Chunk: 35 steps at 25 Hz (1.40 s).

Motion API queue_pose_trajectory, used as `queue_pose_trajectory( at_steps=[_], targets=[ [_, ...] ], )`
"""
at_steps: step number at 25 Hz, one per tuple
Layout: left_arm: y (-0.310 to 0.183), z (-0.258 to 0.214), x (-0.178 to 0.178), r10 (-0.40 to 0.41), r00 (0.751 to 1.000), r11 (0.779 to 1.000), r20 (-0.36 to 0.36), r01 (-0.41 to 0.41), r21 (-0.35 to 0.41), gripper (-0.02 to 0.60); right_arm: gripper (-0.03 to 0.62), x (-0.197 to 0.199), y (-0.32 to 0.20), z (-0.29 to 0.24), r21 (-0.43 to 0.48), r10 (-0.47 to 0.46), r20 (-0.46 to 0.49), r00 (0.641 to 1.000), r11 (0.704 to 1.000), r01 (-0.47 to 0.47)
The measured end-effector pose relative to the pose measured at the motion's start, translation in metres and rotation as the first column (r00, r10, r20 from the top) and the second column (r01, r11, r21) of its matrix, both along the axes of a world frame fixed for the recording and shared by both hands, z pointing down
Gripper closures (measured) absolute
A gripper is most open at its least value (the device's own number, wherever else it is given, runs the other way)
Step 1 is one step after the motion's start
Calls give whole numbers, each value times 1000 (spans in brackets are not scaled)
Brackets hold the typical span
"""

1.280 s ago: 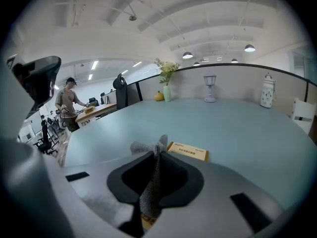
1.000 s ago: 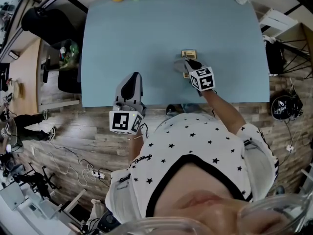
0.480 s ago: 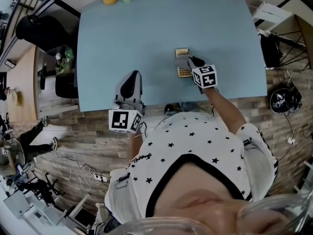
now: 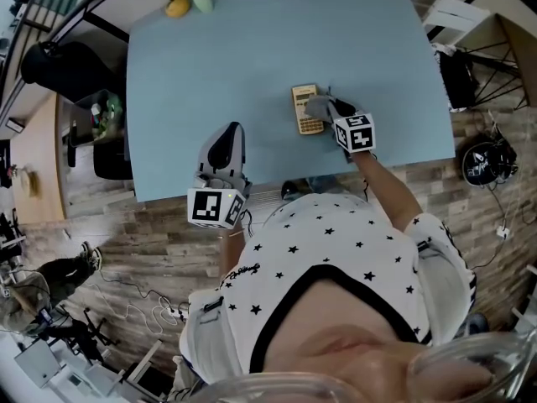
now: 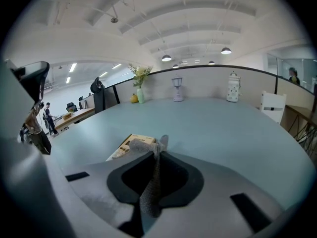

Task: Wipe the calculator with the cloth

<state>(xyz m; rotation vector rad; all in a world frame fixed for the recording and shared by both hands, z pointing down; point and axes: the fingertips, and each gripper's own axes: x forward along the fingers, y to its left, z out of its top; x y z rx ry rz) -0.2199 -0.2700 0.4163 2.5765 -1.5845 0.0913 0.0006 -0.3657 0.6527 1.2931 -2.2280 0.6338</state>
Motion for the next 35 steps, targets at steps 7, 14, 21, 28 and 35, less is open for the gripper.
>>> queue_pose_trajectory(
  at_steps=[7, 14, 21, 28, 35],
  targets=[
    [0, 0, 3, 2, 1000, 1000, 3, -2, -1, 551, 562, 5, 5, 9, -18, 5, -10, 1000, 1000, -5],
    [3, 1, 0, -6, 1000, 1000, 3, 6, -4, 551, 562, 3, -1, -1, 3, 15, 4, 1000, 1000, -15],
    [4, 2, 2, -9, 1000, 1000, 1, 9, -2, 551, 562, -25, -2, -32, 67, -44, 81, 996, 997, 39],
    [7, 1, 0, -5, 1000, 1000, 1, 5, -2, 551, 562, -64, 17, -43, 75, -148, 116, 982, 987, 140],
    [8, 1, -2, -7, 1000, 1000, 5, 7, -2, 551, 562, -86, 45, -22, 23, -229, 92, 969, 973, 228]
  ],
)
